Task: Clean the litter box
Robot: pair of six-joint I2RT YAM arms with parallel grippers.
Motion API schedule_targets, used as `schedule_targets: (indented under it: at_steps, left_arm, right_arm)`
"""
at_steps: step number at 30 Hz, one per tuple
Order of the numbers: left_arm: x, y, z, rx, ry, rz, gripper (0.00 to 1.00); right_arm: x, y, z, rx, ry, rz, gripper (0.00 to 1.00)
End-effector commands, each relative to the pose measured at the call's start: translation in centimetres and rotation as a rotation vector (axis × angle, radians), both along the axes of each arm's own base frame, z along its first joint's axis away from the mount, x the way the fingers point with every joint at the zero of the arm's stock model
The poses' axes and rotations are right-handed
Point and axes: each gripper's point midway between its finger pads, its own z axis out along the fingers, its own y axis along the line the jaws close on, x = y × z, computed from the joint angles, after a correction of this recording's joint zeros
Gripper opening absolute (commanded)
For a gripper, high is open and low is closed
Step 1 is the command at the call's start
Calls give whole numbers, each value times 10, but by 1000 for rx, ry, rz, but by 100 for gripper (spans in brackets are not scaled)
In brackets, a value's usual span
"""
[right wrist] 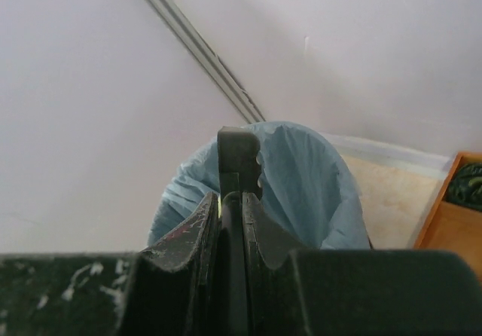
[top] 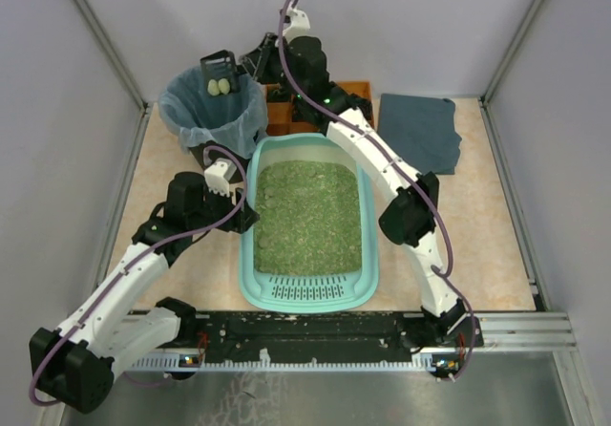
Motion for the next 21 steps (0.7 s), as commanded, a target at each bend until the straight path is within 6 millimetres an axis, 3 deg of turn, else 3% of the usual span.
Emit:
schedule_targets:
  at_steps: [1,21]
  left_arm:
    - [-1,-2,-3,4,7,-8,68]
    - [0,-2,-3,8,8,-6,68]
  right_arm:
    - [-21,5,61,-53,-281,-32,0]
    - [-50,22,84,-227,-585,26,0]
